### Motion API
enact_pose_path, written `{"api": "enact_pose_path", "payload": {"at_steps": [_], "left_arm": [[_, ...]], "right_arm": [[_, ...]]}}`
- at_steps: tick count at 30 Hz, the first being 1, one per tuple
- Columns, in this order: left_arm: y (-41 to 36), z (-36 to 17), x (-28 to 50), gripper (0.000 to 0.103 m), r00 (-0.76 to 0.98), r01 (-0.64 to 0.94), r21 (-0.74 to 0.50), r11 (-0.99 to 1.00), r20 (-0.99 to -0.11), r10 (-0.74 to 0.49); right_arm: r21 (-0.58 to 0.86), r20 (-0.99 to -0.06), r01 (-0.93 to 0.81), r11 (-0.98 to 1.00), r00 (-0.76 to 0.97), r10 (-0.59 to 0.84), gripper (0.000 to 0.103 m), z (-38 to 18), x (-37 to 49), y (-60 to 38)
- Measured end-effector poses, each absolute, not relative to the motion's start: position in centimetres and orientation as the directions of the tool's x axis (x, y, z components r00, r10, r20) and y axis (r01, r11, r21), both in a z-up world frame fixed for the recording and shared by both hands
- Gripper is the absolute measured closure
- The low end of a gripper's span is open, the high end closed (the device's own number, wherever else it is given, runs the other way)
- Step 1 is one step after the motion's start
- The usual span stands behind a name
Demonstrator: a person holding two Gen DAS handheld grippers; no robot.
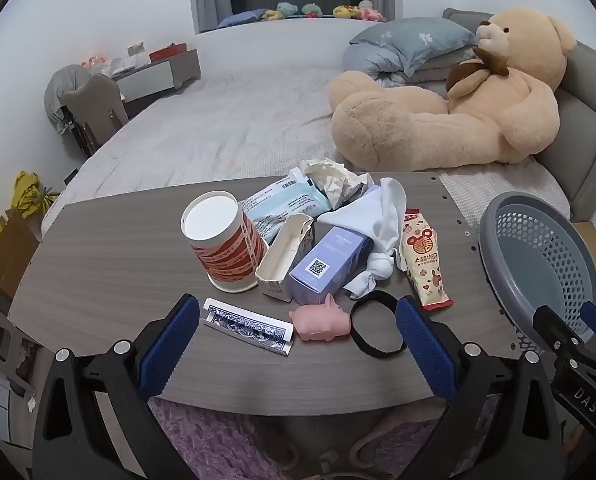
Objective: Collect trash
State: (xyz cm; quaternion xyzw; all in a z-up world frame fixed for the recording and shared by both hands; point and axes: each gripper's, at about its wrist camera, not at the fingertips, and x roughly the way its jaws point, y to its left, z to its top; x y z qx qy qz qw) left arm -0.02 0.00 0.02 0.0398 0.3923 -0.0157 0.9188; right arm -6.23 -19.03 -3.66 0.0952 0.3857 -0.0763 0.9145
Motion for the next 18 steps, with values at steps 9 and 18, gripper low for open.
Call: {"api": "enact_pose_path", "payload": {"at_steps": [9,18], "left_arm": [[-0.06,0.03,-0.11,0.006,0.695,0.060,0.069,0.996,-0.719,0.007],[-0.24,0.36,-0.44,0.006,0.702,0.072,0.069,0.995,-0.712,-0.001]], "right_arm": [[0.112,-0.717,0.212,0.971,0.694,-0.069,0.013,-3.63,-6.35,-18.94],[0.111,-0.717,0.212,0.971,0.694,-0.070,0.013,-3.53,-6.40,-18.84]]}}
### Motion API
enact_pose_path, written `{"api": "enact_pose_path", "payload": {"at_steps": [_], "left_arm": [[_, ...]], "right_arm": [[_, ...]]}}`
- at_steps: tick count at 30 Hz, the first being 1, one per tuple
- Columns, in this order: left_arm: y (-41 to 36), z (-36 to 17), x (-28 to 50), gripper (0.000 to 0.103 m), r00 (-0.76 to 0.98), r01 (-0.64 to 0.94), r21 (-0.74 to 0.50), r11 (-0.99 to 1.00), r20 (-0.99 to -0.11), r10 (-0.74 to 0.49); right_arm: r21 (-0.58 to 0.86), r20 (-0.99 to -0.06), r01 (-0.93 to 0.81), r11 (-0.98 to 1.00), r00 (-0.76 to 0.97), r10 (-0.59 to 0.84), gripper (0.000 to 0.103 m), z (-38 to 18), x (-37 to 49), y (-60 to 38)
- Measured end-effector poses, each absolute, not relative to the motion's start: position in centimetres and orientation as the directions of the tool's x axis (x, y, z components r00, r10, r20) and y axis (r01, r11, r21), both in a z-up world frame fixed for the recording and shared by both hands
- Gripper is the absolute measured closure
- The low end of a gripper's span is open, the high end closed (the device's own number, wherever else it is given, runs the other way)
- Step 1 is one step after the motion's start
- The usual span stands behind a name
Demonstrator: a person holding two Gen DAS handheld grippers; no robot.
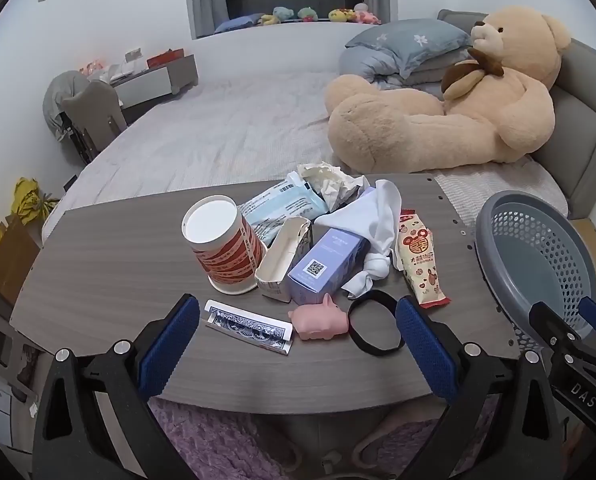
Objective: Collect trash
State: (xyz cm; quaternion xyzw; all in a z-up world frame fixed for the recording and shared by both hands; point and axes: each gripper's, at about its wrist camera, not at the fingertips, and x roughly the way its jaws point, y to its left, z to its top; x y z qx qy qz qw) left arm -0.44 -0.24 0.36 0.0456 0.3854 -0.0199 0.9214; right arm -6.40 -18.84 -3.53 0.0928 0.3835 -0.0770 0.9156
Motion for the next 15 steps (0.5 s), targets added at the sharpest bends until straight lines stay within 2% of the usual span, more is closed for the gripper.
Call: {"api": "enact_pose_path", "payload": {"at_steps": [15], "left_arm": [[0.07,0.62,-0.44,0.006,0.701,0.071,0.059,0.996,-0.714,-0.008]], "right_arm": [[0.109,-0.716,0.213,0.971,0.695,-0.072,0.013,-3.19,-6.51,-18.74]]}}
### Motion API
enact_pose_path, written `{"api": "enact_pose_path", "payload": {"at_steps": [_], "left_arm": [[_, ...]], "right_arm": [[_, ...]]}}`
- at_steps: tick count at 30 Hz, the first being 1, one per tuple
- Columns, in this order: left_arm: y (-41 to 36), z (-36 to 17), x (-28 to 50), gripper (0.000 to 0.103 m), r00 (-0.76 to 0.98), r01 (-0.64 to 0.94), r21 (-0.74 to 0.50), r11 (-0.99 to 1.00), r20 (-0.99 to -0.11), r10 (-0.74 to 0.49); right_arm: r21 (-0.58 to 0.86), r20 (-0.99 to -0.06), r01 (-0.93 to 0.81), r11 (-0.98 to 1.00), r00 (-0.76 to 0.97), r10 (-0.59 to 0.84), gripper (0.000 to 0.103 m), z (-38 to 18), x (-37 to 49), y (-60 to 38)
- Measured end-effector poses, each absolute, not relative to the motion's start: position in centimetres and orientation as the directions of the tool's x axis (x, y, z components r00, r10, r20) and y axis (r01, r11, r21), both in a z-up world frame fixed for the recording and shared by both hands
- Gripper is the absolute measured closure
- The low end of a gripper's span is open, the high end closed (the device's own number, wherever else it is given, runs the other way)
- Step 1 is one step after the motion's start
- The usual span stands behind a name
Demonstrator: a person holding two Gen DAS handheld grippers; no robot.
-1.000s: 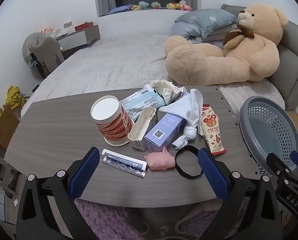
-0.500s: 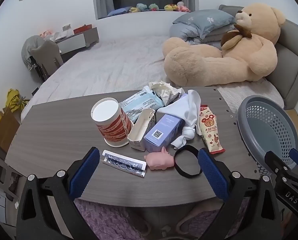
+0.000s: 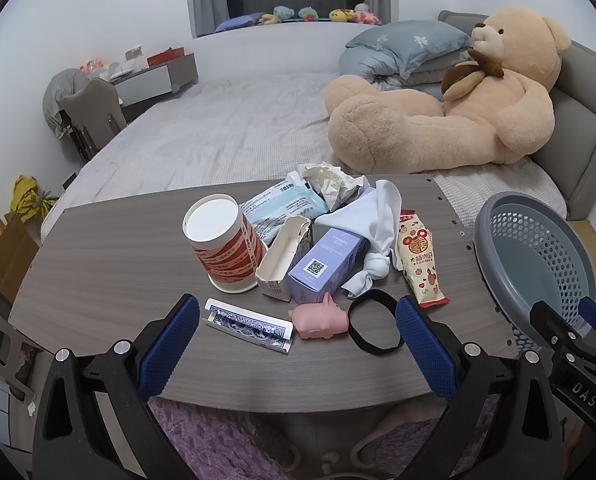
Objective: Collect trash
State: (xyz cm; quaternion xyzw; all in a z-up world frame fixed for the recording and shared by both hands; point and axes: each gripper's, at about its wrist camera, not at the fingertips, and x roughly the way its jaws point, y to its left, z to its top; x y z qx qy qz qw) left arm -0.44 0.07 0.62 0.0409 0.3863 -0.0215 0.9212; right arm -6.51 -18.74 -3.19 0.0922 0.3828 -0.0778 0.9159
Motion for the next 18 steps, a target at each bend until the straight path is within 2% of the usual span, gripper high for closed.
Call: {"api": "enact_pose_path", "payload": {"at_steps": [18], "left_arm": [[-0.01,0.47,-0.47,0.006,0.702,0.072,0.063,0.995,-0.712,-0.005]], "right_arm": [[0.107,-0.714,0.214,0.971,0.697,-0.075,0.013,-3.18,-6.50,-18.71]]}}
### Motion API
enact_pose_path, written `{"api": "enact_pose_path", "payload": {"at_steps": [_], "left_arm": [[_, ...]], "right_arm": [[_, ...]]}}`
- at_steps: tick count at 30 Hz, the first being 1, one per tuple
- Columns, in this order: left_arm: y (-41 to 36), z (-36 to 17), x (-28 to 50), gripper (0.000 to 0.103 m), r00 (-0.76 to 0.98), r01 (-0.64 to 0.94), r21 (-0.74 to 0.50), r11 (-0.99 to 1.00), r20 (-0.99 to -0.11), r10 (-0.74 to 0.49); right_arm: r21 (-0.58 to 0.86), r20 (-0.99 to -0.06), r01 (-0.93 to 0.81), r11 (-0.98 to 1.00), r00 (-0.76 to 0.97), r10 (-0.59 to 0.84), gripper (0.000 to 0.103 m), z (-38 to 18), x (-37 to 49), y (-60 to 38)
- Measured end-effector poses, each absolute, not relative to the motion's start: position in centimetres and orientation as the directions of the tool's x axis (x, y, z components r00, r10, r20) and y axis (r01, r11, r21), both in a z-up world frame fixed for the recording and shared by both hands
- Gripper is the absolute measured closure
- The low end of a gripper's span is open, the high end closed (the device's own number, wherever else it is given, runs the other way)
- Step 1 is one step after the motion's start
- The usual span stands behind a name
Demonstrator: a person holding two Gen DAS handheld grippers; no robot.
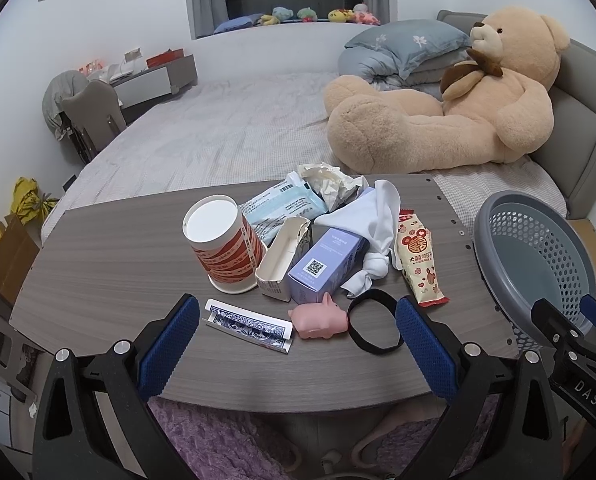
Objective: Collect trash
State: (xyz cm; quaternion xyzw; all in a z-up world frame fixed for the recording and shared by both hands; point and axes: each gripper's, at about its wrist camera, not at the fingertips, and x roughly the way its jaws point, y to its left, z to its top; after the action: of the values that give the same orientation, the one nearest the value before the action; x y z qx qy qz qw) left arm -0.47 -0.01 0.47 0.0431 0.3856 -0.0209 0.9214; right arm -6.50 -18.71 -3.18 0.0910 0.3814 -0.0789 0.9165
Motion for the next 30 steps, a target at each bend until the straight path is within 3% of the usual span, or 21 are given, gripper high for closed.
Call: {"api": "enact_pose_path", "payload": {"at_steps": [30], "left_arm": [[-0.07,0.44,-0.55,0.006,0.703,0.072,0.065,0.995,-0.711,-0.004]], "right_arm": [[0.110,-0.712,0.211,0.971,0.698,-0.071,0.013,-2.92,-6.69,-18.86]]}}
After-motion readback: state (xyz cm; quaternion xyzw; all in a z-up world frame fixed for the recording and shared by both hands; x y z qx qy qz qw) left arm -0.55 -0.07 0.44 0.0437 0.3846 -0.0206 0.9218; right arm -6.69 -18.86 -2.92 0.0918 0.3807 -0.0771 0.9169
